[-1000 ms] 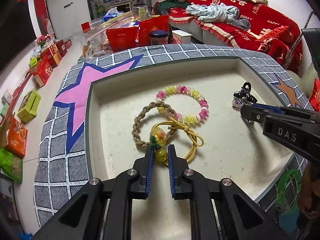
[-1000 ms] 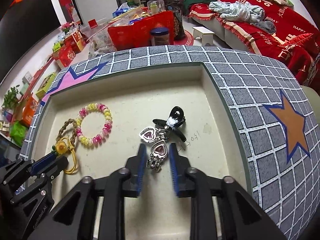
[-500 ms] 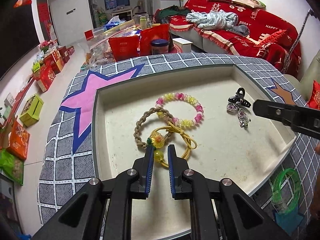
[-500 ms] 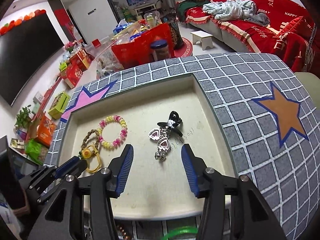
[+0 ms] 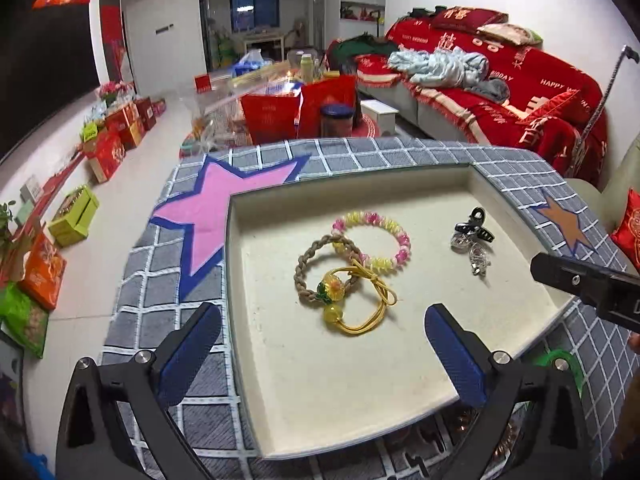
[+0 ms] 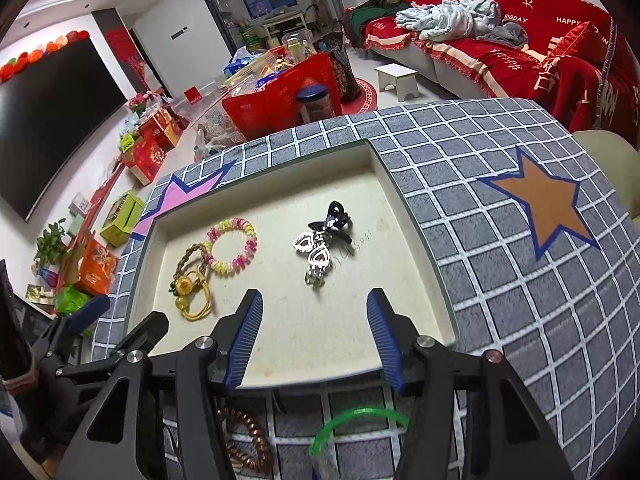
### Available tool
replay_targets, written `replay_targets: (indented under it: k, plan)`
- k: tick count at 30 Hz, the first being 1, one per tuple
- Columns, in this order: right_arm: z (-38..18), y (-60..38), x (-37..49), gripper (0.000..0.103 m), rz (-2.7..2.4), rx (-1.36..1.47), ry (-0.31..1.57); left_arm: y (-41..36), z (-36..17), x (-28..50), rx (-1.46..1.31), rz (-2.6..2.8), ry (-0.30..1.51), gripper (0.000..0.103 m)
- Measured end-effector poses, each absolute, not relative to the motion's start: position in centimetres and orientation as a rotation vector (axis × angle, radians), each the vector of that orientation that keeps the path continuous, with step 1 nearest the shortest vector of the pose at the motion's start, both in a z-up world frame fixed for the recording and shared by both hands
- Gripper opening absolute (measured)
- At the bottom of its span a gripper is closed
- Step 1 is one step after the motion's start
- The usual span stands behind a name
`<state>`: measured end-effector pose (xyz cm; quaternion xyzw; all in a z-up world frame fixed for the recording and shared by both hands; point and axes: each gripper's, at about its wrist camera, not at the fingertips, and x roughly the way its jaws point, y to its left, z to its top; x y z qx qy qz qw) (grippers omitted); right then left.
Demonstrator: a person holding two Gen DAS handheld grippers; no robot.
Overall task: Organize jewelry
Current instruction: 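Move both open tools back toward the jewelry beside the blue star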
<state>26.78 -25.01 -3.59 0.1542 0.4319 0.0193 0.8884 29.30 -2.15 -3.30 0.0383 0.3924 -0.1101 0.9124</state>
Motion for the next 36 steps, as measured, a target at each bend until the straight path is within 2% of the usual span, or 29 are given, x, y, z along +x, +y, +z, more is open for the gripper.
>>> replay_targets:
  k: [3,6,7,11,18,36]
  plan:
    - [-3.6,-25.0,26.0,0.061,0.042,0.322,0.901,-2.0,-3.0,28.5,0.099,-0.238,0.814,0.103]
    - [-3.5,-24.8,25.0,0.074,0.048,0.323,0.899,-1.4,-2.7,27.5,0.1,-0.233,0.818,0.103]
    - [-3.4,-24.7,24.7,0.083,0.047,0.321,0.897,-1.1,-2.6,27.1,0.092,-0.233,0.82,0.103]
    - [-3.1,-24.7,23.2,0.089,0.035,0.32,0.887,-0.2,-2.6,25.5,0.073,-0.232,0.822,0.103]
    - [-3.1,-25.4,20.8,0.09,0.046,0.342,0.9,0.5,-2.8,23.0,0.048,-0.284,0.848,0.103]
    - [-6.4,-27.2,15.9,0.09,-0.021,0.316,0.985,-3.5,-5.2,18.3,0.26,-0.499,0.869,0.103]
